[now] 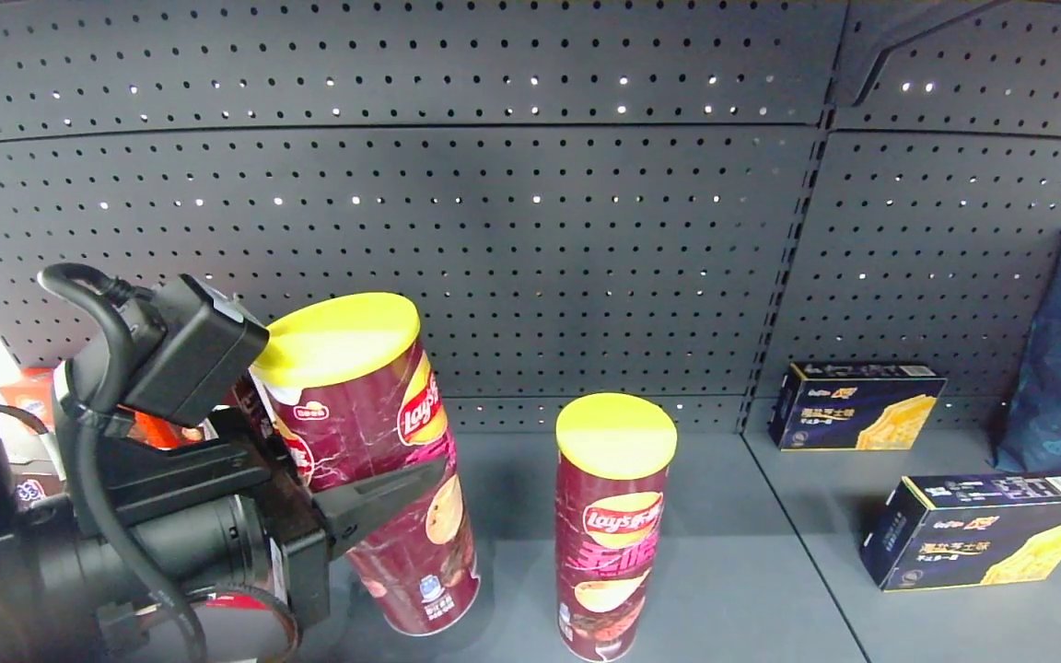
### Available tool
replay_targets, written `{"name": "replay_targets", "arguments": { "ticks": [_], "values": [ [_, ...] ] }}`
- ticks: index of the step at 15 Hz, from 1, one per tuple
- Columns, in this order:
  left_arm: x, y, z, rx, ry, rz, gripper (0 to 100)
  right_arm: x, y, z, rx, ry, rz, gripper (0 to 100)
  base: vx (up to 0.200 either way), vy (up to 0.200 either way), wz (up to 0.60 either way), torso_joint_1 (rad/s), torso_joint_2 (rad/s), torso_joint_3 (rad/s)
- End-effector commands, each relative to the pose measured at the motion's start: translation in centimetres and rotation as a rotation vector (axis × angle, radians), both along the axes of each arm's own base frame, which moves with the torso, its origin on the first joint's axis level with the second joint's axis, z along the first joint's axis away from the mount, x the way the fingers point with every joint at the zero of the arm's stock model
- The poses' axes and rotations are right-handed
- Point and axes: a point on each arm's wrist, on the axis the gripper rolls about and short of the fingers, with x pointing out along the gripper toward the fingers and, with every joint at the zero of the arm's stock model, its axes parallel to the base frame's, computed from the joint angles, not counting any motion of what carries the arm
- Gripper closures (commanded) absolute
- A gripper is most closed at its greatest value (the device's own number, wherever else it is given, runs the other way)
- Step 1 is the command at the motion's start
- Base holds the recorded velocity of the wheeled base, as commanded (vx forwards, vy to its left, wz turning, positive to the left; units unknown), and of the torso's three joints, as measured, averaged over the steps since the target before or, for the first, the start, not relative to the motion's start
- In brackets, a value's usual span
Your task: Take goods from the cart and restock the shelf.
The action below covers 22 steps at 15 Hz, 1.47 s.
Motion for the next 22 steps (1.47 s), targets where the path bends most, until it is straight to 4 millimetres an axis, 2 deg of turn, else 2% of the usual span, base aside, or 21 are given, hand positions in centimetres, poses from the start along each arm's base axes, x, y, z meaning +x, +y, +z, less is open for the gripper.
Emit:
{"name": "replay_targets", "arguments": {
  "ticks": [1,3,4,5,7,9,15,18,22],
  "values": [
    [0.2,-0.2,0.3,0.0,-0.008,-0.003,100,-1.0,0.0,-1.0,0.003,-0.04,-0.09,0,0.0,0.0,0.0,0.0,0.0,0.0],
    [0.3,-0.2,0.8,0.004,-0.039,-0.002,100,-1.0,-0.1,-2.2,0.001,0.079,-0.15,0,0.0,0.0,0.0,0.0,0.0,0.0],
    [0.6,-0.1,1.8,-0.014,-0.063,0.009,100,-1.0,-0.1,-2.2,0.002,0.08,-0.156,0,0.0,0.0,0.0,0.0,0.0,0.0],
    [0.8,-0.2,2.5,-0.027,-0.079,0.011,100,-0.9,0.0,-2.2,-0.002,0.079,-0.091,0,0.0,0.0,0.0,0.0,0.0,0.0],
    [1.1,-0.3,2.6,-0.031,-0.082,0.008,100,-1.2,0.4,-2.3,-0.03,0.038,0.198,0,0.0,0.0,0.0,0.0,0.0,0.0],
    [1.0,-0.3,2.2,-0.024,-0.069,0.004,100,-1.4,0.7,-2.5,-0.021,0.012,0.342,0,0.0,0.0,0.0,0.0,0.0,0.0],
    [1.0,-0.2,1.8,-0.021,-0.054,-0.025,100,-1.4,0.6,-3.0,0.026,0.059,0.313,0,0.0,0.0,0.0,0.0,0.0,0.0],
    [2.3,0.1,1.4,-0.009,-0.034,0.008,100,-1.4,0.6,-3.1,0.06,0.057,0.304,0,0.0,0.0,0.0,0.0,0.0,0.0],
    [2.6,0.1,1.0,-0.007,-0.017,-0.014,100,-1.4,0.6,-3.1,0.06,0.057,0.304,0,0.0,0.0,0.0,0.0,0.0,0.0]
  ]
}}
